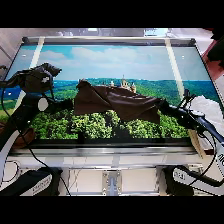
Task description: Fold the shirts.
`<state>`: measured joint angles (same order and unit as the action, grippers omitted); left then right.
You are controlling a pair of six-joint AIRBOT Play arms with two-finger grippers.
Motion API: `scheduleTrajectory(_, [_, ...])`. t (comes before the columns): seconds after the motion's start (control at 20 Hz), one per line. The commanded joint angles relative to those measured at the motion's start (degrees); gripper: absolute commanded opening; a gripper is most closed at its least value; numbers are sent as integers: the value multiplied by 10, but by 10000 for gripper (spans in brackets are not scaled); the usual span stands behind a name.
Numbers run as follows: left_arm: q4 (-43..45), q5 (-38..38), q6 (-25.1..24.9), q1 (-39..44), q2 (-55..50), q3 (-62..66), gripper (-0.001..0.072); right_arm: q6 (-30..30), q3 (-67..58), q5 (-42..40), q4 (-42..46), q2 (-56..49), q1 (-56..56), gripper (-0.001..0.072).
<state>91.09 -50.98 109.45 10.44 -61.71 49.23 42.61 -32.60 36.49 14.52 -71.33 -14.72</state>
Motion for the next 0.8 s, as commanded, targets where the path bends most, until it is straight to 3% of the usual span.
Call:
scheduleTrajectory(0.0, [0, -14, -10, 0, 0, 0, 640, 114, 0, 4, 192, 8, 1, 380])
scheduleTrajectory(0.1, [0, -10, -10, 0, 0, 0, 640, 150, 0, 28, 262, 8, 1, 379])
scheduleTrajectory(0.25, [-1, -10, -10, 0, 0, 0, 640, 161, 0, 42, 298, 8, 1, 380])
scheduleTrajectory(0.45, [-1, -10, -10, 0, 0, 0, 640, 161, 0, 7, 296, 7, 1, 374])
scheduleTrajectory(0.55, [0, -3, -10, 0, 0, 0, 640, 161, 0, -10, 291, 7, 1, 305])
scheduleTrajectory(0.75, [-1, 19, -10, 0, 0, 0, 640, 158, 0, -28, 249, 1, 1, 308])
